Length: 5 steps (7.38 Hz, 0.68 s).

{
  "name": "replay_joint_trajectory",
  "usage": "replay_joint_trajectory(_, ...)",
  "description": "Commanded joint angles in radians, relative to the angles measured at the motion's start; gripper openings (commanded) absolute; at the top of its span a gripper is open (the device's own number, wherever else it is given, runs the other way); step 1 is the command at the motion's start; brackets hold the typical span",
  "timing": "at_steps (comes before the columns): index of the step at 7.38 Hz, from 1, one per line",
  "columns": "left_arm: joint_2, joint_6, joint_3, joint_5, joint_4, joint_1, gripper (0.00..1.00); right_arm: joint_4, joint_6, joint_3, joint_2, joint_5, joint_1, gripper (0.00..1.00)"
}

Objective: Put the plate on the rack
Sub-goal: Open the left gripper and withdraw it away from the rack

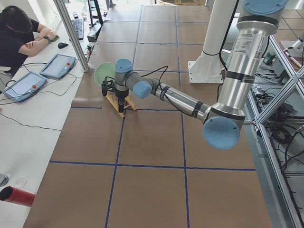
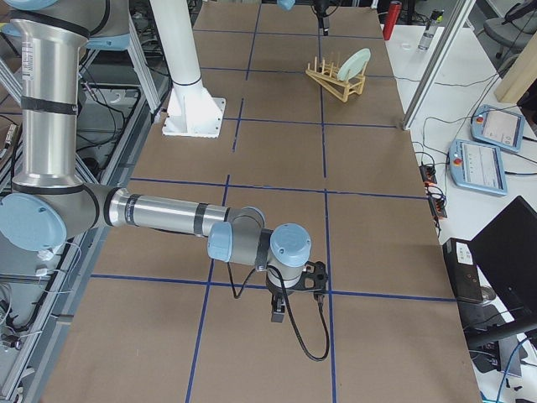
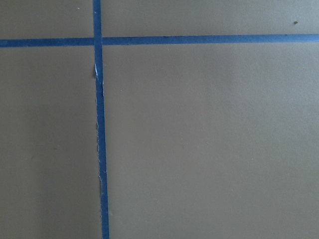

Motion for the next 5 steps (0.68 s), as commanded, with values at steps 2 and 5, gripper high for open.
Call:
replay_joint_trajectory(2, 0.189, 0.729, 0.041, -0.056, 0.122, -0.305, 1.00, 0.000, 0.000, 0.001, 0.000, 0.000, -0.001, 1.00)
replay_joint_trajectory(5, 0.235, 0.743, 0.064, -0.071, 0.156, -0.384, 1.00, 0.000, 0.000, -0.001, 0.000, 0.000, -0.001, 1.00)
